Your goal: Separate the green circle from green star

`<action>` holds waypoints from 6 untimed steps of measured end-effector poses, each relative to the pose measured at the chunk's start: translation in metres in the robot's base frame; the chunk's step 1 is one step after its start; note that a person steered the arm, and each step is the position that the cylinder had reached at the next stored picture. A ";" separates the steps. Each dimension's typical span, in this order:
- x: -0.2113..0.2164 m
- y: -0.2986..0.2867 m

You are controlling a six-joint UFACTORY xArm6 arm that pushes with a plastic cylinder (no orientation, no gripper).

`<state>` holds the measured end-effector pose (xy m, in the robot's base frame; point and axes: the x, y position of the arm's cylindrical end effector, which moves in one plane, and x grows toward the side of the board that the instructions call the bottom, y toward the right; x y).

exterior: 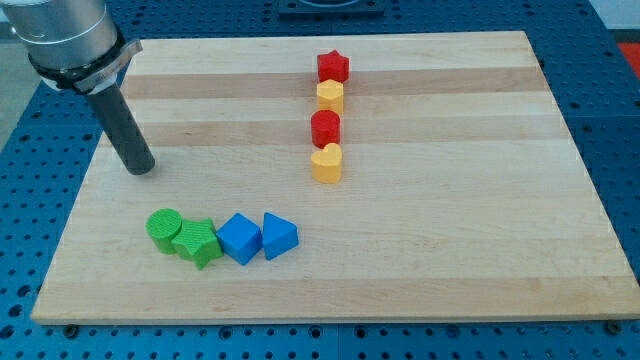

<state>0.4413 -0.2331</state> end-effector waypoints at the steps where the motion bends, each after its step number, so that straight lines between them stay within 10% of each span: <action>1: 0.092 0.000; 3: 0.176 -0.002; 6: 0.125 0.007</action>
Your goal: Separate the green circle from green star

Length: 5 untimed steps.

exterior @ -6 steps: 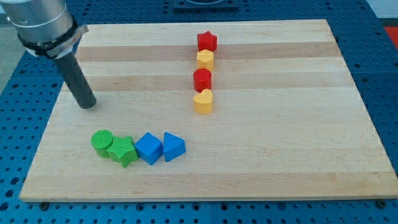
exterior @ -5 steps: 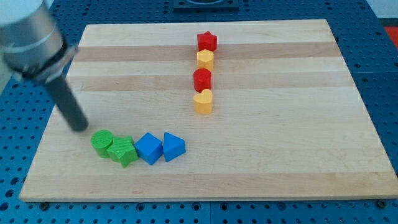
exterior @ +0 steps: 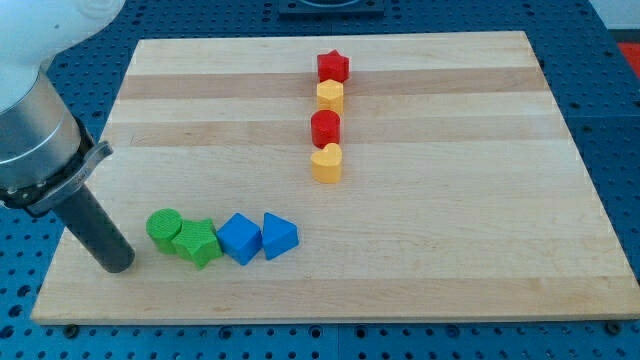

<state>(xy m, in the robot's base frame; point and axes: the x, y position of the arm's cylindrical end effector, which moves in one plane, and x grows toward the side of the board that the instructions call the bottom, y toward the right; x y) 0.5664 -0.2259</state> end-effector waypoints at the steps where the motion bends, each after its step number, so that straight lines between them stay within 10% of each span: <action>1: 0.002 0.012; 3: -0.006 0.041; 5: -0.113 0.041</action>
